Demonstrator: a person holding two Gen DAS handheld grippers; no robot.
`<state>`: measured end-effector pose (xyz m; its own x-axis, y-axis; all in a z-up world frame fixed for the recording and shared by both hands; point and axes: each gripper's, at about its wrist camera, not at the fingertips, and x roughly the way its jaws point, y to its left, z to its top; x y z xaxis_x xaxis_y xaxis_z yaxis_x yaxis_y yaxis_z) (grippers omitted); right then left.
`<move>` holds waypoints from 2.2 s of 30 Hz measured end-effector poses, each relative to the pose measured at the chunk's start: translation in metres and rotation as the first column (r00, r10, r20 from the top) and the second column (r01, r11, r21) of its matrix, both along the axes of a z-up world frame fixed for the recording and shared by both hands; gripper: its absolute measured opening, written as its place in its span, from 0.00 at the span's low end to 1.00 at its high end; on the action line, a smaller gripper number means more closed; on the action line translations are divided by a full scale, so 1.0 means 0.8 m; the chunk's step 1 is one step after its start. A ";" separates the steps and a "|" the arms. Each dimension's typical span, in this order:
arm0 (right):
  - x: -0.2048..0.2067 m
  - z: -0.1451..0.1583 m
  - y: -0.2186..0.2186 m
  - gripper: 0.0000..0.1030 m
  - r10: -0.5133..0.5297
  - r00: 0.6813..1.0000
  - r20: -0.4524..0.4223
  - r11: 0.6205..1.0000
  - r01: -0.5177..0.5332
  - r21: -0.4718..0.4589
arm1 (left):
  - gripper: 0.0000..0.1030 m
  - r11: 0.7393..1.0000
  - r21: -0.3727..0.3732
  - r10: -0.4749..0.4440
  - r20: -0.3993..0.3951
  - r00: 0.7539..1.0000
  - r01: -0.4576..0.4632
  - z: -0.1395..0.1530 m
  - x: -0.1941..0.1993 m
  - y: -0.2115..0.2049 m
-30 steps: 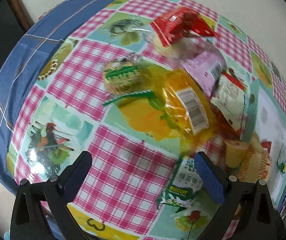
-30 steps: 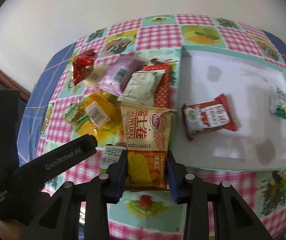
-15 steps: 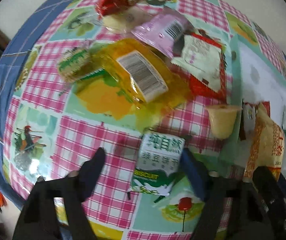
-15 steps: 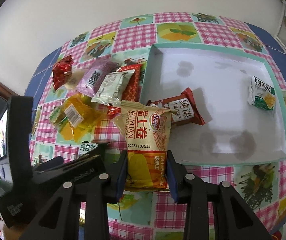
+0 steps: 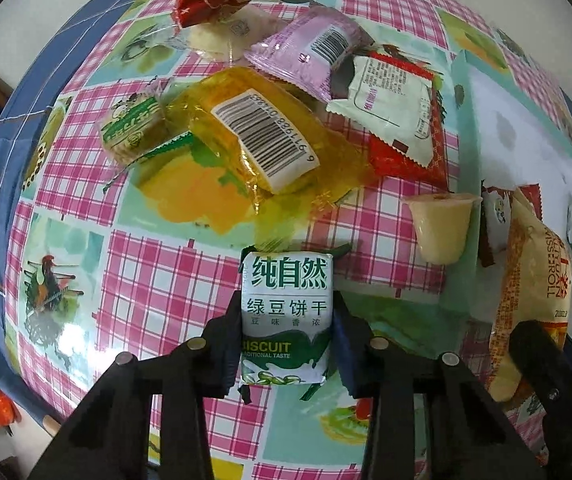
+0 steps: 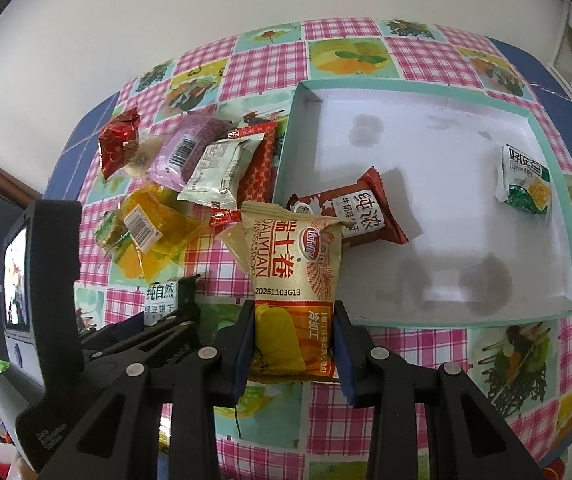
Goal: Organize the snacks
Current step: 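Grasp the green-white mung bean biscuit pack with the left gripper while the right holds the cracker bag, then carry both packs over the white tray and release them inside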
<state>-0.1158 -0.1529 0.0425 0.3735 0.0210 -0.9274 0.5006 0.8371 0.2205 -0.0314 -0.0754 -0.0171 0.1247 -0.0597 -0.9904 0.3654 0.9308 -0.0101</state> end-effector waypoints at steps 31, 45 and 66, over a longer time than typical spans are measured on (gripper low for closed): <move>-0.012 0.013 -0.109 0.37 -0.234 0.972 0.028 0.972 0.234 0.010 | 0.40 0.980 -0.114 -0.130 0.237 0.963 0.160 0.100 -0.015 -0.058; 0.000 0.002 -0.191 0.37 -0.325 0.946 -0.017 0.945 0.324 -0.038 | 0.40 0.964 -0.083 -0.225 0.258 0.939 0.254 0.081 0.017 -0.157; 0.004 -0.013 -0.232 0.37 -0.371 0.928 -0.034 0.929 0.370 -0.020 | 0.41 0.948 -0.066 -0.288 0.247 0.925 0.313 0.047 0.016 -0.211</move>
